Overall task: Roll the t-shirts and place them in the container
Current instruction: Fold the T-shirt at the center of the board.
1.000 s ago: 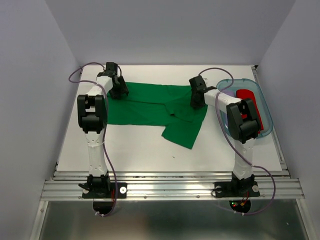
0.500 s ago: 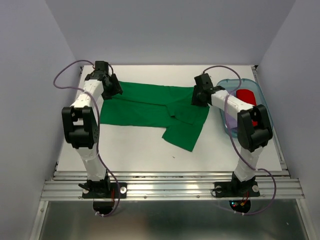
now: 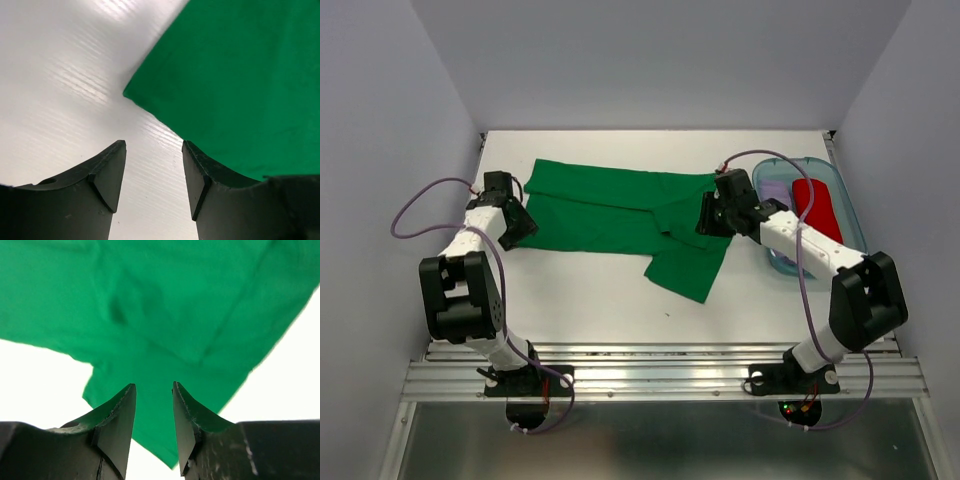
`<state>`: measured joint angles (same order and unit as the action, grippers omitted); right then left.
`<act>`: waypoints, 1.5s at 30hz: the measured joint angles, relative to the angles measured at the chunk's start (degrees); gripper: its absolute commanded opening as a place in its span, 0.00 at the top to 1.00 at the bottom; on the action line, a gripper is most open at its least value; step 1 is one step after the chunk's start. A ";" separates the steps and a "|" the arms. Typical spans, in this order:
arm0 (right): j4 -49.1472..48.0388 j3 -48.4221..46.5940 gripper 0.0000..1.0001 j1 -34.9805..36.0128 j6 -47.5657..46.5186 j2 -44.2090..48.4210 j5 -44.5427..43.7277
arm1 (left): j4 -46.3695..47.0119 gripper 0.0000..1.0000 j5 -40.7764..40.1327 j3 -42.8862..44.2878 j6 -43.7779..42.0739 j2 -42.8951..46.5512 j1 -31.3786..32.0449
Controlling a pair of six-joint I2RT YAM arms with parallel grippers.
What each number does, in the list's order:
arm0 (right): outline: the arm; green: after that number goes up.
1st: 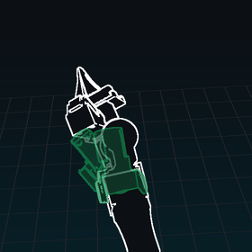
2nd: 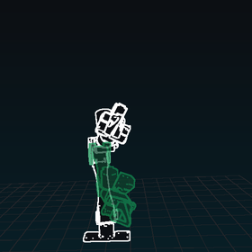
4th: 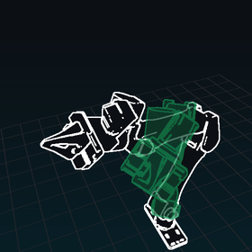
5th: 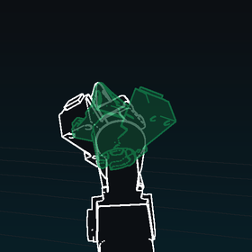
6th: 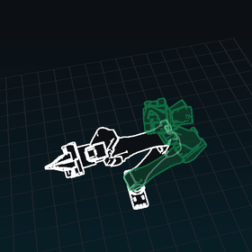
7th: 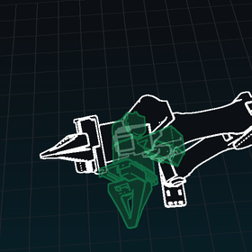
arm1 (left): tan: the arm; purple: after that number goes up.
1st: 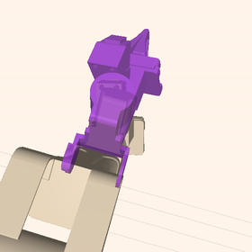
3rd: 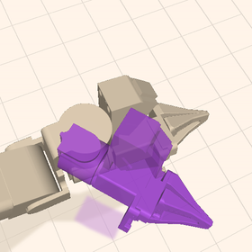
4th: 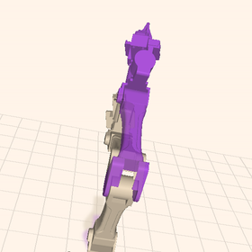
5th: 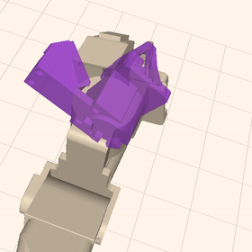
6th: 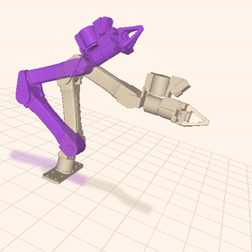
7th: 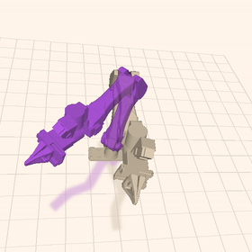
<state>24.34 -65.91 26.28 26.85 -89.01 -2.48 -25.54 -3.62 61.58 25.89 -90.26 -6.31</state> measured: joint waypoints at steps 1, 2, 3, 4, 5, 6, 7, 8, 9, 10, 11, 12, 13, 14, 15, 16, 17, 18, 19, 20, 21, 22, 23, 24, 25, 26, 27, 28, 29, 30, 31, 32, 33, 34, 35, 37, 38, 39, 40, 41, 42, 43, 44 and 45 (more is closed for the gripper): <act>0.07 1.49 0.59 0.04 0.22 0.59 0.33 | 0.11 0.41 -0.37 -0.76 0.46 -0.02 -0.50; 0.28 3.65 0.59 0.02 0.46 1.55 0.63 | 0.50 0.41 -0.70 -1.16 0.87 -0.15 -1.03; 0.59 5.01 0.59 0.00 0.63 2.27 0.81 | 0.79 0.41 -0.96 -1.20 1.18 -0.37 -1.27; 0.74 6.75 0.59 0.00 0.94 3.39 1.05 | 1.68 0.42 -1.16 -1.20 1.49 -0.85 -1.60; 1.07 7.76 0.59 0.00 1.16 4.24 1.22 | 2.75 0.42 -1.31 -1.20 1.84 -1.44 -1.92; 1.46 8.76 0.59 0.00 1.44 5.20 1.73 | 3.45 0.42 -1.36 -1.20 2.10 -1.97 -2.08; 1.55 9.75 0.59 0.00 1.70 6.32 2.23 | 4.09 0.42 -1.46 -1.20 2.32 -2.82 -2.10; 1.49 10.71 0.59 0.02 1.97 7.39 2.58 | 4.79 0.42 -1.44 -1.20 2.56 -3.74 -2.05; 1.68 11.80 0.59 0.04 2.43 8.63 3.06 | 5.55 0.42 -1.49 -1.20 2.86 -4.90 -2.05; 1.70 12.35 0.58 0.04 2.67 9.31 3.23 | 5.84 0.42 -1.49 -1.20 2.97 -5.60 -2.05; 1.68 13.29 0.57 0.04 3.08 10.25 3.61 | 6.16 0.42 -1.53 -1.20 3.15 -6.54 -2.05; 1.77 14.75 0.47 0.04 3.74 11.58 3.98 | 6.60 0.42 -1.57 -1.20 3.26 -7.52 -2.05; 2.01 15.54 0.45 0.04 4.24 12.35 4.15 | 6.80 0.42 -1.60 -1.20 3.39 -8.17 -2.05; 2.03 16.79 0.45 0.09 4.90 13.20 4.46 | 7.02 0.44 -1.62 -1.20 3.56 -8.98 -2.05; 1.97 18.27 0.44 0.15 5.95 14.29 4.63 | 7.23 0.46 -1.77 -1.20 3.65 -9.55 -2.05; 2.05 19.45 0.44 0.24 6.60 15.06 4.74 | 7.78 0.48 -1.70 -1.16 3.85 -9.57 -2.05; 2.10 21.18 0.44 0.35 8.04 16.17 5.07 | 8.22 0.55 -1.68 -1.16 4.07 -9.60 -2.05; 1.66 22.16 0.44 0.39 8.79 16.72 5.33 | 8.48 0.62 -1.79 -1.16 4.11 -9.81 -2.05; 0.81 23.89 0.44 0.44 10.21 17.53 5.90 | 8.79 0.69 -1.84 -1.16 4.39 -9.97 -2.05; 0.57 25.14 0.44 0.44 11.41 18.01 6.43 | 9.14 0.89 -1.95 -1.14 4.39 -10.19 -2.05; 0.24 26.58 0.44 0.44 12.92 18.45 7.02 | 9.51 1.00 -1.81 -1.14 4.61 -10.21 -2.05; -0.35 28.30 0.44 0.44 14.29 18.78 7.74 | 9.57 1.00 -1.81 -1.14 5.07 -10.21 -2.05; -1.55 30.23 0.44 0.48 16.35 19.06 8.85 | 9.88 1.00 -1.60 -1.09 5.01 -10.47 -2.08; -1.88 30.80 0.44 0.50 16.85 19.23 9.11 | 10.12 1.00 -1.53 -1.07 5.01 -10.51 -2.05; -2.71 32.26 0.45 0.68 18.60 19.52 10.10 | 10.23 1.00 -1.53 -1.07 5.01 -10.51 -2.05; -3.02 33.05 0.45 0.87 19.58 19.67 10.60 | 10.23 1.00 -1.53 -1.07 5.03 -10.51 -2.05; -3.28 33.55 0.46 1.31 20.87 19.67 11.06 | 10.23 1.00 -1.51 -1.07 5.03 -10.51 -2.05; -3.67 33.90 0.46 1.73 21.59 19.67 11.30 | 10.23 1.00 -1.46 -1.07 5.03 -10.51 -2.05; -4.15 34.14 0.46 2.23 22.58 19.67 11.65 | 10.21 1.00 -1.40 -1.07 5.05 -10.49 -2.05; -4.81 34.34 0.47 2.80 23.32 19.67 12.00 | 10.21 1.00 -1.33 -1.07 5.05 -10.49 -2.05; -6.05 34.88 0.48 3.21 24.37 19.67 12.46 | 10.21 1.00 -1.33 -1.07 5.03 -10.47 -2.05; -6.91 35.30 0.49 3.56 25.07 19.61 12.85 | 10.21 1.00 -1.31 -1.07 5.03 -10.45 -2.05; -7.91 35.91 0.50 3.82 25.90 19.45 13.14 | 10.12 1.00 -1.16 -1.07 5.03 -10.40 -2.05; -8.37 36.24 0.52 4.00 26.21 19.19 13.38 | 10.03 1.00 -1.07 -1.07 5.01 -10.38 -2.05; -9.53 36.83 0.53 4.22 27.08 18.43 13.60 | 10.01 1.00 -0.96 -1.07 5.03 -10.38 -2.05; -10.56 37.11 0.55 4.33 28.15 17.14 13.88 | 9.97 1.00 -0.87 -1.07 5.01 -10.38 -2.05; -11.82 37.22 0.57 4.42 28.59 16.44 13.97 | 9.94 1.00 -0.81 -1.07 5.01 -10.36 -2.05; -12.61 37.29 0.58 4.57 29.03 15.91 14.05 | 9.92 1.00 -0.70 -1.07 4.98 -10.36 -2.05; -13.31 37.33 0.64 4.57 29.29 15.54 14.12 | 9.86 1.00 -0.63 -1.07 4.98 -10.32 -2.05; -14.25 37.44 0.68 4.57 29.77 14.99 14.32 | 9.73 1.00 -0.50 -1.07 4.96 -10.27 -2.05; -14.93 37.53 0.74 4.57 30.03 14.64 14.38 | 9.66 1.00 -0.46 -1.07 4.96 -10.27 -2.05; -15.45 37.73 0.91 4.57 30.42 14.34 14.36 | 9.62 1.00 -0.42 -1.07 4.94 -10.27 -2.05; -15.82 37.88 0.99 4.55 30.53 14.21 14.34 | 9.60 1.00 -0.28 -1.07 4.92 -10.27 -2.05; -15.85 37.99 0.99 4.57 30.93 14.16 13.79 | 9.55 1.00 -0.20 -1.07 4.85 -10.27 -2.05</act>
<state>8.49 -27.92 30.85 57.78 -74.85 11.31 -15.99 -3.81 60.51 30.74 -100.53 -8.36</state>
